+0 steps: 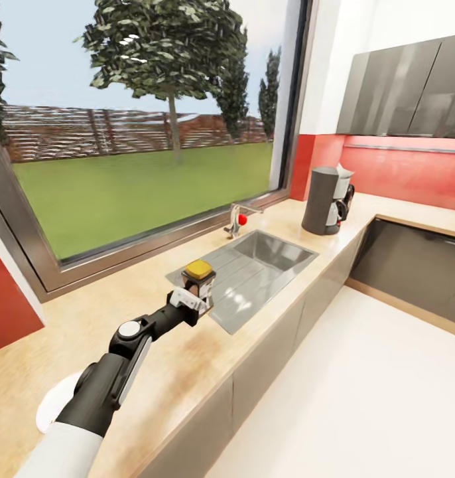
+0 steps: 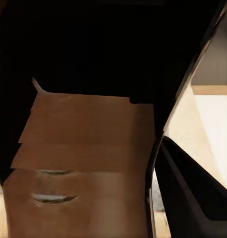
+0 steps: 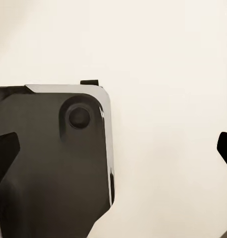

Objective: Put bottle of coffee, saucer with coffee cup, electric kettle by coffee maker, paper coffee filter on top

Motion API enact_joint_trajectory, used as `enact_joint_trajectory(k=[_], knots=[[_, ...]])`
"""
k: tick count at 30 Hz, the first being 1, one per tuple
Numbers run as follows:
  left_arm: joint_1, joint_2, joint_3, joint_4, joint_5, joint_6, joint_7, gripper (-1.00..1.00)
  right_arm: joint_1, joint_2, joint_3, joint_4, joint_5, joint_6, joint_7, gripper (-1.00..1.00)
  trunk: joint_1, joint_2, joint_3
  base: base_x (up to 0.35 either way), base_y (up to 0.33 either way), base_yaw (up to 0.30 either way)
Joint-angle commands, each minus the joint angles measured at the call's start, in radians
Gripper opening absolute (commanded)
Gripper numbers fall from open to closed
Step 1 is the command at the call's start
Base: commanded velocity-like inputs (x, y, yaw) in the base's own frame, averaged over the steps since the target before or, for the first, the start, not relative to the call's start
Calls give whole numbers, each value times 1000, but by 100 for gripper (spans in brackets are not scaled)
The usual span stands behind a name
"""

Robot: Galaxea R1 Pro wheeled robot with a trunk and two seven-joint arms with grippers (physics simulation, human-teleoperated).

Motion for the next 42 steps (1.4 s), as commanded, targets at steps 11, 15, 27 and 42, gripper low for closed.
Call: enact_joint_trajectory(k=[11, 15, 27, 42], knots=[[1, 0, -1, -24, -11, 4, -5, -100, -1, 0, 1, 1, -7, -3, 0, 100, 1, -2, -2, 105, -256, 0], [1, 0, -2, -24, -10, 4, -5, -100, -1, 0, 1, 1, -7, -3, 0, 100, 1, -2, -2, 92, -263, 0], [2, 0, -2, -24, -9, 4, -5, -100, -1, 0, 1, 1, -7, -3, 0, 100, 1, -2, -2, 125, -260, 0], [4, 0, -4, -24, -8, 4, -5, -100, -1, 0, 2, 2, -6, -5, 0, 100, 1, -2, -2, 195, -236, 0]])
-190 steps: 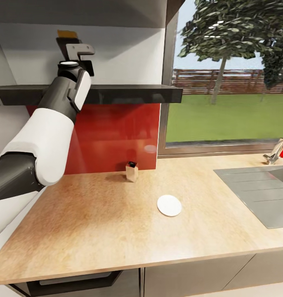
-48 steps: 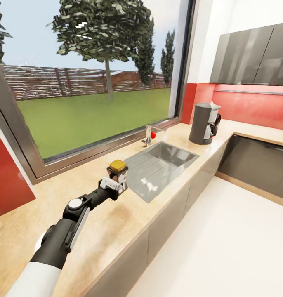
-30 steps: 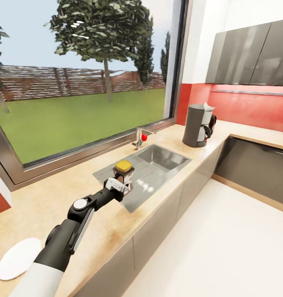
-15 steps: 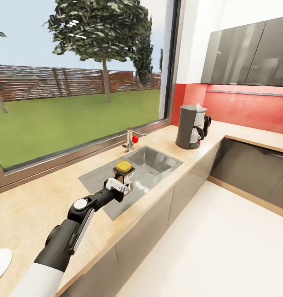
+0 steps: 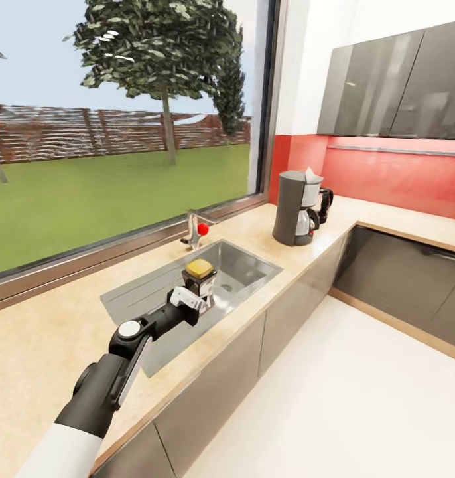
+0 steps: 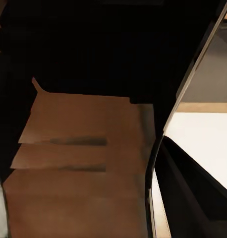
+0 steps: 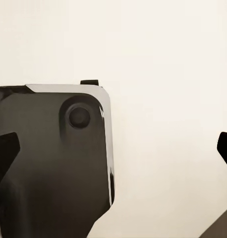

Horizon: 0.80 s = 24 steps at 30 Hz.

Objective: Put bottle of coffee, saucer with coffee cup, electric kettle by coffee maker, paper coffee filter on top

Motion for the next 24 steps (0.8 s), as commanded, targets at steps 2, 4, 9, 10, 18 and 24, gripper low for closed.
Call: enact_joint_trajectory(k=[2, 4, 9, 10, 18, 24], knots=[[-1, 0, 0, -2, -8, 2, -5, -100, -1, 0, 1, 1, -6, -4, 0, 100, 1, -2, -2, 207, -230, 0], [-1, 0, 0, -2, -7, 2, -5, -100, -1, 0, 1, 1, -6, -4, 0, 100, 1, -2, -2, 207, -230, 0], [-1, 0, 0, -2, -8, 2, -6, -100, -1, 0, 1, 1, -6, -3, 0, 100, 1, -2, -2, 211, -228, 0], [-1, -1, 0, -2, -8, 2, -6, -100, -1, 0, 1, 2, -6, -3, 0, 100, 1, -2, -2, 229, -211, 0], [-1, -1, 0, 0, -10, 2, -5, -100, -1, 0, 1, 2, -6, -3, 0, 100, 1, -2, -2, 234, -204, 0], [-1, -1, 0, 0, -11, 2, -5, -100, -1, 0, -2, 0, -9, -2, -1, 100, 1, -2, -2, 236, -202, 0]])
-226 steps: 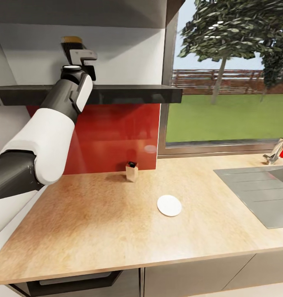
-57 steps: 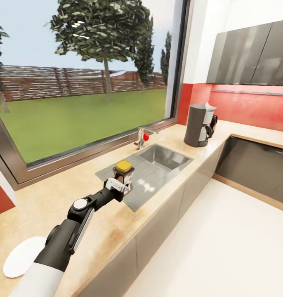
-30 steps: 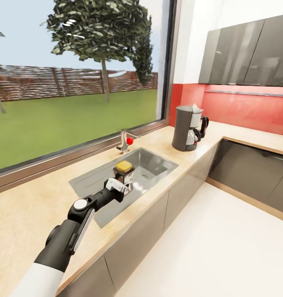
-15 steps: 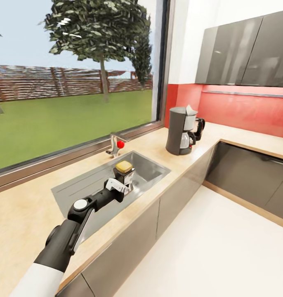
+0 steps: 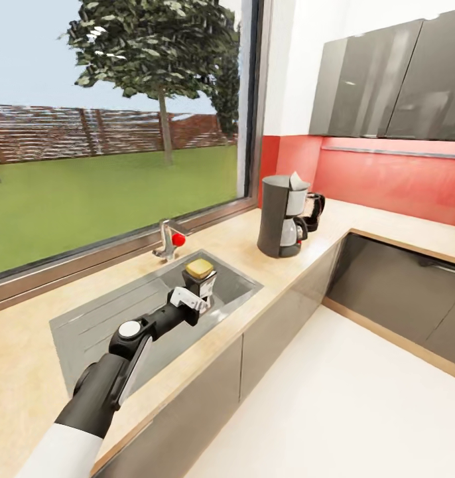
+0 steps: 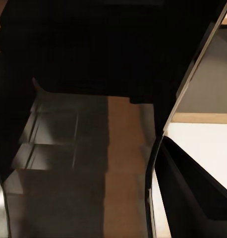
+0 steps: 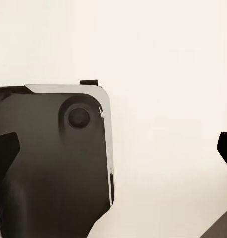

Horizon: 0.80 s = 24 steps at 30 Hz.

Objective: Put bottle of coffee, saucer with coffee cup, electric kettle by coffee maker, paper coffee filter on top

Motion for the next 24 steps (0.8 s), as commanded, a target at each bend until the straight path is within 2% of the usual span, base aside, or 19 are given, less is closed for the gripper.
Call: enact_joint_trajectory(k=[1, 24], knots=[[-1, 0, 0, -2, -9, 2, -5, -100, -1, 0, 0, 1, -7, -4, 0, 100, 1, -2, -2, 236, -202, 0], [-1, 1, 0, -2, -9, 1, -5, -100, -1, 0, 2, 0, -7, -4, 1, 100, 1, -2, -2, 223, -208, 0]])
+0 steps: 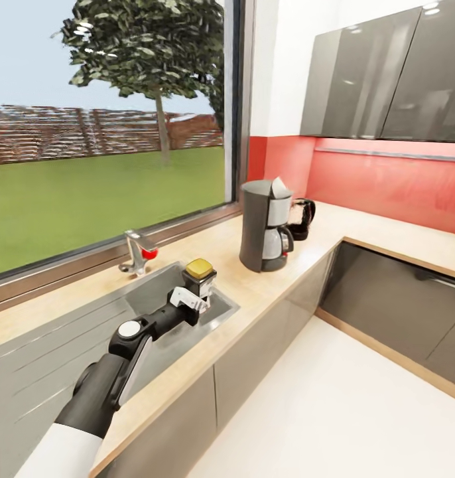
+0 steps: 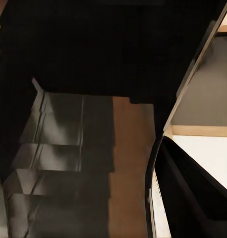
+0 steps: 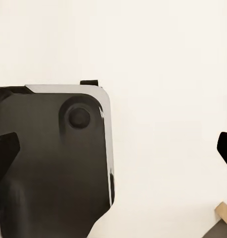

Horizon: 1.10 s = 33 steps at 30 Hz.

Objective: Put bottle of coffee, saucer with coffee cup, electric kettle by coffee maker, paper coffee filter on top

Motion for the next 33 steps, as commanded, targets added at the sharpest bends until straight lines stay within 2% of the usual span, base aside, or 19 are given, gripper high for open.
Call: enact_joint_trajectory(k=[1, 17, 21, 24, 26, 29, 33], knots=[[-1, 0, 0, -2, -9, 2, -5, -100, -1, 0, 1, 1, -7, -4, 0, 100, 1, -2, -2, 162, -237, 0], [5, 6, 4, -2, -10, 1, -4, -100, -1, 0, 1, 1, -7, -4, 0, 100, 1, -2, -2, 145, -244, 0], [5, 13, 48, -1, -10, 0, 16, -100, -1, 0, 1, 1, -7, -4, 1, 100, 1, -2, -2, 125, -250, 0], [10, 13, 124, 6, -11, -5, 79, -100, -1, 0, 1, 1, -7, -4, 1, 100, 1, -2, -2, 140, -248, 0], [13, 11, 144, 10, -13, -12, 171, -100, -1, 0, 1, 2, -7, -3, 1, 100, 1, -2, -2, 206, -217, 0], [14, 2, 138, 23, -13, -17, 298, -100, -1, 0, 1, 2, -7, -3, 1, 100, 1, -2, -2, 233, -200, 0], [14, 1, 117, 28, -16, -18, 334, -100, -1, 0, 1, 2, -5, -4, 0, 100, 1, -2, -2, 242, -195, 0]])
